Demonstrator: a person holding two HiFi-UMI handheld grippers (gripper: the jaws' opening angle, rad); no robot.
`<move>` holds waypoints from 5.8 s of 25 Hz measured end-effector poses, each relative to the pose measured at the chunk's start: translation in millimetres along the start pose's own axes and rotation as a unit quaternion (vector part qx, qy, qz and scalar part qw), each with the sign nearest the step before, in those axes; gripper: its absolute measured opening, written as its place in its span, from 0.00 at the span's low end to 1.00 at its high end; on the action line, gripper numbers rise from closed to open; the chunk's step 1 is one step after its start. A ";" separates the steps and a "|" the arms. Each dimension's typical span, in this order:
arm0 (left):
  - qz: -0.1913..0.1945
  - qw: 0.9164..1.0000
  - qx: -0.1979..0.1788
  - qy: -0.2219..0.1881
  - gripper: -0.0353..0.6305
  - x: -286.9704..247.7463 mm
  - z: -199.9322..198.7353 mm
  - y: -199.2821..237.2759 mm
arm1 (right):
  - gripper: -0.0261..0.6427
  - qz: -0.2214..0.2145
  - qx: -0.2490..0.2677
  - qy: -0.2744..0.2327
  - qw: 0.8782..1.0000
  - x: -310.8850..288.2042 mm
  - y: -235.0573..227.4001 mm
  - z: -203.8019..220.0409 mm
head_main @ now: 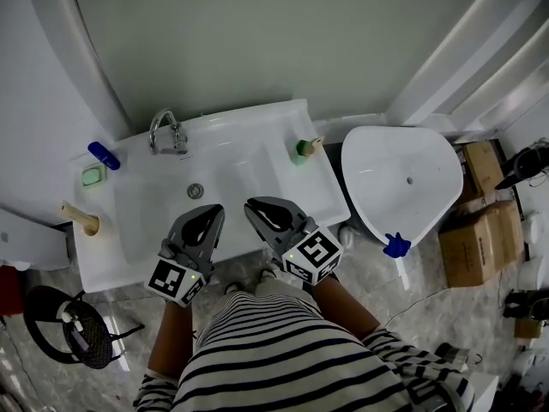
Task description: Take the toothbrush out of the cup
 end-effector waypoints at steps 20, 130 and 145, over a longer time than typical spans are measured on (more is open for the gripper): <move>0.039 0.999 0.009 0.012 0.06 7.7 12.2 14.1 | 0.05 0.046 -0.003 0.008 0.999 -8.9 15.7 11.2; -0.040 0.993 0.003 0.114 0.06 -211.8 83.8 -90.7 | 0.10 0.081 -0.035 0.168 0.982 85.6 -303.8 108.7; -0.046 0.994 0.006 0.103 0.06 -206.0 80.3 -81.3 | 0.10 0.090 -0.006 0.131 0.987 95.7 -291.5 56.2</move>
Point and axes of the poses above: the fingertips, and each gripper's own axes: x backward along the fingers, y to its left, z out of its underside, the point moved 9 cm from there along x, backward along the fingers, and after that the axes turned 12 degrees about -z, right-handed, at the moved point
